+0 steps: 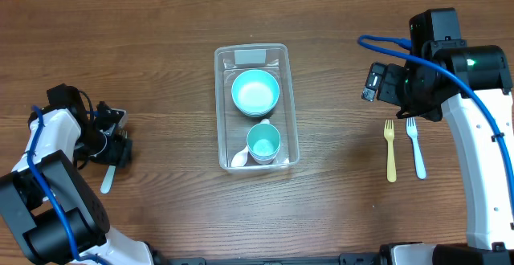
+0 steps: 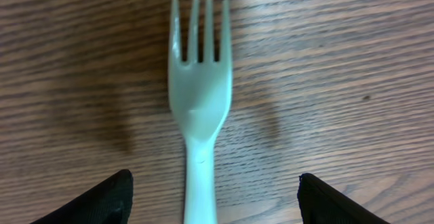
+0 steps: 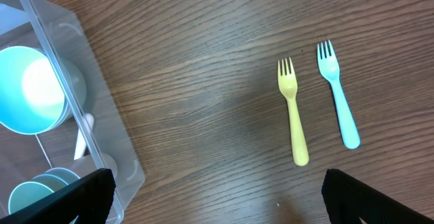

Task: Pack container
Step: 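Move the left gripper to the white fork and grasp it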

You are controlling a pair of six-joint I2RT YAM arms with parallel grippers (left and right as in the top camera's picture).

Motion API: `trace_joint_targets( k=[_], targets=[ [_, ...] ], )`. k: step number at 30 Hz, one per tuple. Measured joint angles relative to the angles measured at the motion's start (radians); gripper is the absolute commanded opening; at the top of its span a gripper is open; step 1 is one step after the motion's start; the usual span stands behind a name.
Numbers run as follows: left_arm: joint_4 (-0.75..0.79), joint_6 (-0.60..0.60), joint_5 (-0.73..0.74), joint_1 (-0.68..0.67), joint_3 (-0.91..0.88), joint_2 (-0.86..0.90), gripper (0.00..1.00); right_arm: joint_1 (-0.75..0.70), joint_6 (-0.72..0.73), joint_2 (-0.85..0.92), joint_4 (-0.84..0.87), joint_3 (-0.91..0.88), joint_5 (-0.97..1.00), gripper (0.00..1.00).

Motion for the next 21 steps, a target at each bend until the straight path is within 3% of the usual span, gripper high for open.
trace_joint_targets(
  k=[5, 12, 17, 21],
  targets=[
    [0.062, -0.009, -0.020, 0.000, -0.043, 0.002, 0.73, 0.000, 0.000, 0.000, 0.000, 0.000, 0.000, 1.00],
    [0.106, -0.016, -0.027, 0.000, -0.056, 0.006, 0.59, 0.000, 0.000, 0.000, 0.000, 0.000, 0.000, 1.00],
    [0.128, -0.020, -0.027, 0.000, -0.056, 0.006, 0.24, 0.000, 0.000, 0.000, 0.000, 0.000, 0.000, 1.00],
    [0.128, -0.023, -0.025, 0.000, -0.056, 0.006, 0.16, 0.000, 0.000, 0.000, 0.000, 0.000, 0.000, 1.00]
  ],
)
